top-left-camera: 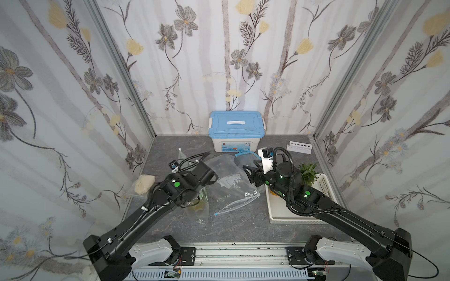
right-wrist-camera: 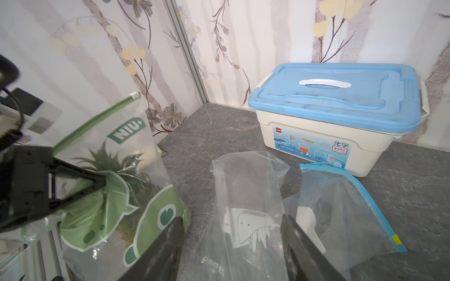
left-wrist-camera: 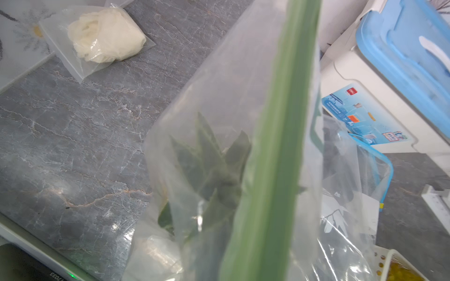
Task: Open the zip-top bag and take out the pineapple
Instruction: Move the zipper food storage bag to the center of the board.
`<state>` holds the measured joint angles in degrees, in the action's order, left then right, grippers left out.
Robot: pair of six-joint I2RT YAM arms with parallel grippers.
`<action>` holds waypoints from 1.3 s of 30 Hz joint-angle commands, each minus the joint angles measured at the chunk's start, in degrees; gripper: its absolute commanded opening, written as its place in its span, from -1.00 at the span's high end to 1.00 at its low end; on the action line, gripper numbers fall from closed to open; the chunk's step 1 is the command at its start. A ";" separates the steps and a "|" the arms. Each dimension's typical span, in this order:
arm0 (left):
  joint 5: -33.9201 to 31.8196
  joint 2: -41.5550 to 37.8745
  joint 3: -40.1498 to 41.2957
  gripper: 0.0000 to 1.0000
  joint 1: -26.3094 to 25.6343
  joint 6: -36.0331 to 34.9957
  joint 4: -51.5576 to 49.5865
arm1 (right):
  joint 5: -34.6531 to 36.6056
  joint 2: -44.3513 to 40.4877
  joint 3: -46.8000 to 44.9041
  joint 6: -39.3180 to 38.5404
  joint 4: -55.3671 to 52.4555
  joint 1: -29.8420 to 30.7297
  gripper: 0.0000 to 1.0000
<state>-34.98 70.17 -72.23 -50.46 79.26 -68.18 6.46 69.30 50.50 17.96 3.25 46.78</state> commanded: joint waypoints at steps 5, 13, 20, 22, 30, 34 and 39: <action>-19.62 12.60 -7.52 1.00 -11.15 28.70 -9.14 | 3.17 -8.10 -5.50 1.71 0.55 -0.20 -0.28; -19.25 15.66 -6.09 1.00 -13.57 31.65 -6.03 | 4.41 -12.71 -7.43 1.86 -1.76 -0.21 -0.30; -20.45 19.71 -10.64 0.26 -13.68 26.18 -4.93 | 6.02 -15.50 -7.79 1.64 -3.24 -0.20 -0.32; -20.87 20.56 -12.69 0.01 -13.63 24.64 -4.57 | 6.11 -15.77 -7.79 1.53 -3.55 -0.21 -0.32; -21.75 19.36 -15.89 -0.66 -13.70 13.81 -0.57 | 5.34 -14.39 -5.65 0.95 -5.88 -0.25 -0.34; -18.94 15.82 -14.77 -0.75 -13.86 5.07 5.36 | 4.94 -12.93 -3.05 0.46 -8.25 -0.12 -0.35; -14.33 11.47 -8.96 -0.81 -15.31 0.52 13.09 | 4.21 -10.30 1.49 -0.67 -10.52 0.15 -0.35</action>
<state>-51.16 82.81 -82.89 -65.19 84.86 -60.42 11.66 57.84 50.06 18.20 -6.28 46.74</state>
